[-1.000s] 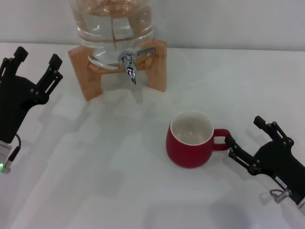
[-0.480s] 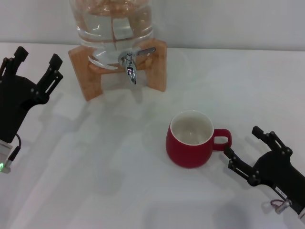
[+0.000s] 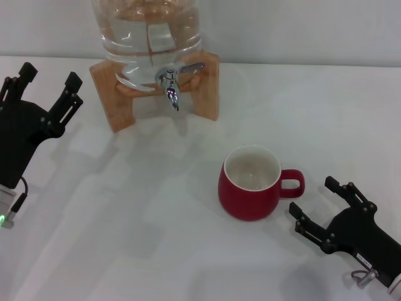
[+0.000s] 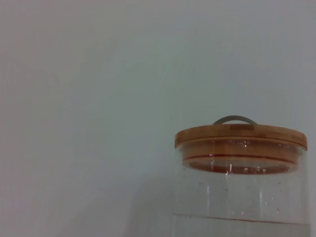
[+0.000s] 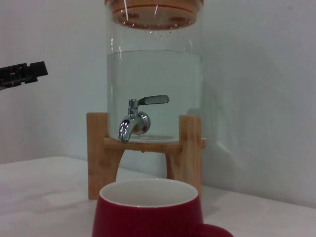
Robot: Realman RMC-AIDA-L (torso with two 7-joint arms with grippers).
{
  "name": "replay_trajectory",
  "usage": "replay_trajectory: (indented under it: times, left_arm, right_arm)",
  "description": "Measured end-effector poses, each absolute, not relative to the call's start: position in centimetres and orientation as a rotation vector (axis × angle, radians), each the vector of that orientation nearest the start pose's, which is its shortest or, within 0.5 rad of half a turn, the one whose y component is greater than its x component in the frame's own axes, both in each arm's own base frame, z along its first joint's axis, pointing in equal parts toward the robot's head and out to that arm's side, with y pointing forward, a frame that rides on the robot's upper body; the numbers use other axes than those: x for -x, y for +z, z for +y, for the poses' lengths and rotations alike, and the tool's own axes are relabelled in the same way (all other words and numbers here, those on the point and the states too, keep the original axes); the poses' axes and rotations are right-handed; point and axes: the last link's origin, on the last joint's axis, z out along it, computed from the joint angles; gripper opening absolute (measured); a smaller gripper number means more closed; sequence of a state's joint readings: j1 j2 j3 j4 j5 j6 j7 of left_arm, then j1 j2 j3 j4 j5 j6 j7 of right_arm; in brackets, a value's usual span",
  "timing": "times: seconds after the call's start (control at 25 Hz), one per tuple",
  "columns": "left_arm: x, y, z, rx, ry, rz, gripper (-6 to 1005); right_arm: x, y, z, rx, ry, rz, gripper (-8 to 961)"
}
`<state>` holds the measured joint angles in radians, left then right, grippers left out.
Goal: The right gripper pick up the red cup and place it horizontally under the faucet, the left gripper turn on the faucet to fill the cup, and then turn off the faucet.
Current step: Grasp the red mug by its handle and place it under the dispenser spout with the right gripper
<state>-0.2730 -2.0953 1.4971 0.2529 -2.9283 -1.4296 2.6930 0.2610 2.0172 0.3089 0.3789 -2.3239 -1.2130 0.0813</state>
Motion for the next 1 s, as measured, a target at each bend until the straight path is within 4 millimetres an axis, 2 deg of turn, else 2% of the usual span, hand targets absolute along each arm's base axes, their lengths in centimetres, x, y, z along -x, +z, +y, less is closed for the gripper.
replay_trajectory:
  times: [1.0]
  left_arm:
    - [31.0,0.4,28.8,1.689,-1.035,-0.433,875]
  right_arm:
    - [-29.8,-9.6,25.1,2.138,0.717,0.431,869]
